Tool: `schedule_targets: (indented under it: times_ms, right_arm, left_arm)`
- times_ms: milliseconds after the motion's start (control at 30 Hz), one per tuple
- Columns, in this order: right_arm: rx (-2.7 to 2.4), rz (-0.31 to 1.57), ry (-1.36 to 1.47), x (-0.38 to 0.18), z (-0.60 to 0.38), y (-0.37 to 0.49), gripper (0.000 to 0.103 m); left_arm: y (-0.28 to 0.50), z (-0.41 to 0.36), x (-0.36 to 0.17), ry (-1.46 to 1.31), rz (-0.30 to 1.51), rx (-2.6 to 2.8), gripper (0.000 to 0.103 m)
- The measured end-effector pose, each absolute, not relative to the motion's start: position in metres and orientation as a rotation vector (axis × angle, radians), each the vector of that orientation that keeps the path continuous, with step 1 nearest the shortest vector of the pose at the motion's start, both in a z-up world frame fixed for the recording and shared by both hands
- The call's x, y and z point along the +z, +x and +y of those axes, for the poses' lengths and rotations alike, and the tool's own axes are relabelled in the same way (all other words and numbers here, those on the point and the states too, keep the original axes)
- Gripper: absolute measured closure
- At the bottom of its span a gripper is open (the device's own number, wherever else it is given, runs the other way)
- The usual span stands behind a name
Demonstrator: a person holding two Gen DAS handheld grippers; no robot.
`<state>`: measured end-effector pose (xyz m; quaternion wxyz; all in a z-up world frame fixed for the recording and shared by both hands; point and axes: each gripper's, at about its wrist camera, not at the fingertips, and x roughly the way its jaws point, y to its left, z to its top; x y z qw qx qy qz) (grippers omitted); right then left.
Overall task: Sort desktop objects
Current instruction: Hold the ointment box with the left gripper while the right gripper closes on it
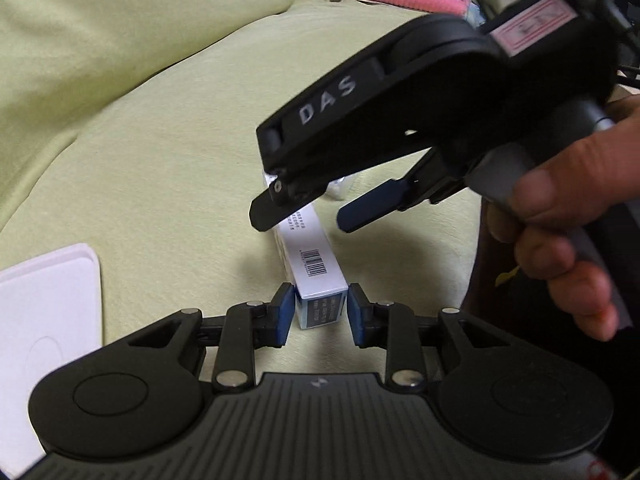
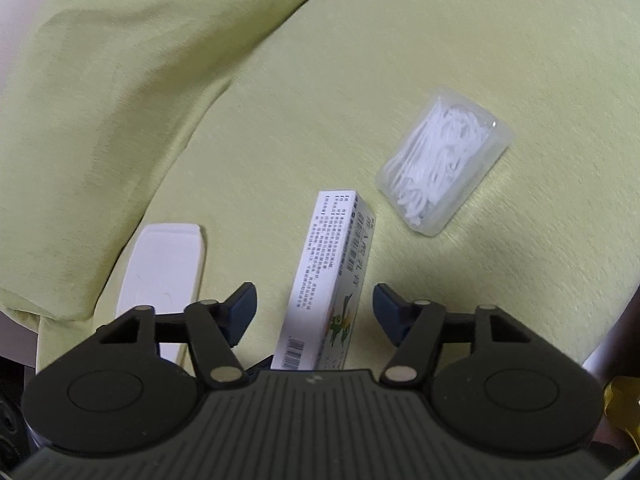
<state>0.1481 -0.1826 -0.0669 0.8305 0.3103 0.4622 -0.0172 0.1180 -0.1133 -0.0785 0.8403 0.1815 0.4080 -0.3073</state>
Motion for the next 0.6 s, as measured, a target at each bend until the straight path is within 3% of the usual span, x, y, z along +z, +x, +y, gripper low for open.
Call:
schedule_targets:
  times_ms: [367,600]
  right_arm:
    - [-0.045,0.968,0.682,-0.071,-0.183,0.145,0.066]
    - [-0.027,0.972,0.61,-0.062,-0.17,0.162,0.071]
  left_arm:
    - [0.133,-0.078,-0.078,0.259,0.91,-0.588,0.065]
    - [0.127,-0.08,-0.077,0.289,0.885,-0.593,0.058]
